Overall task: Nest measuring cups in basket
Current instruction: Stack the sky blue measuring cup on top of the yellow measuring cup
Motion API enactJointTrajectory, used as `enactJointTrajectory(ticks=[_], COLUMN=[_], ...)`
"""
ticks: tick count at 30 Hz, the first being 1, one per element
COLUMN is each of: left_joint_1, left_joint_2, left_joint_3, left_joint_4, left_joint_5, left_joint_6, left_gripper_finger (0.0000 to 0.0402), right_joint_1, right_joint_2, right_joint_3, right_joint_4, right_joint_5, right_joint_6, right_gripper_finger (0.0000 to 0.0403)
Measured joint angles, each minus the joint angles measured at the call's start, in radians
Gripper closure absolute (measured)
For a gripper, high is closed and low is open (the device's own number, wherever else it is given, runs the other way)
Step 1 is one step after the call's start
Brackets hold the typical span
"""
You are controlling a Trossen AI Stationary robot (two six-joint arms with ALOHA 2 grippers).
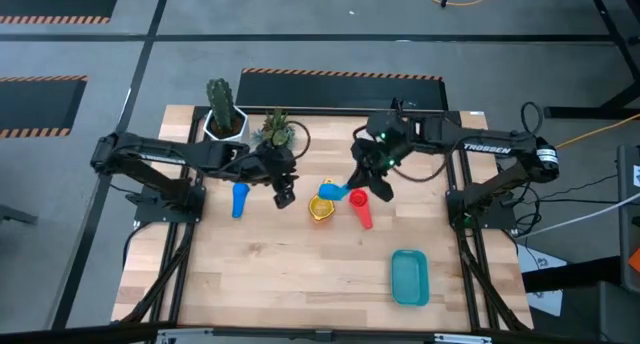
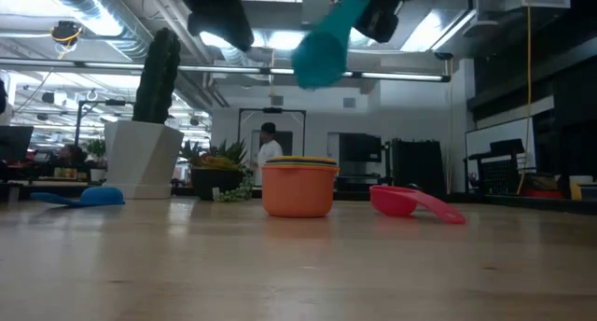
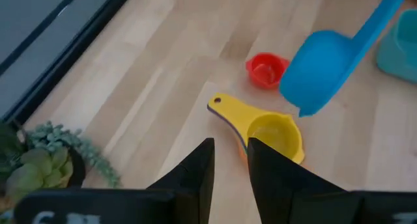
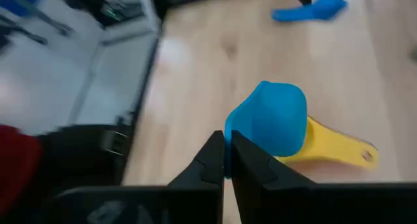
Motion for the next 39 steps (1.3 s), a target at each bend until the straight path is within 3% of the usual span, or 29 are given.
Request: enactJointTrajectory(ticks=[9,17,29,39], left_joint_1=[-0.062,-0.069,-0.069,-0.069], left_joint_2=[-0.019,-0.013,-0.013,-0.013], left_joint_3=[0.000,0.000,0.000,0.000], left_joint_4=[-0.001,0.000,0.001,0.001], left_joint_5=[-0.025,-0.029,-0.029,-0.028], left_joint_6=[-0.001,-0.002,-0.002,-0.002], left_gripper_finger=[0.0317,0.0317,0.0317,0.0317], right_joint_1=[-0.071,-0.104,-0.199,-0.214], right_joint_2=[0.121,0.266,0.352,0.416], right_joint_3=[-0.004,-0.004,-0.005,-0.005], right_joint_4=[0.091,0.126,0.127,0.133], right_joint_5=[-0.311,-0.441,-0.518,-0.549], right_joint_6=[0.054,0.028,-0.006,-0.004], right_gripper_finger=[0.0385,0.0385,0.0385,0.0385])
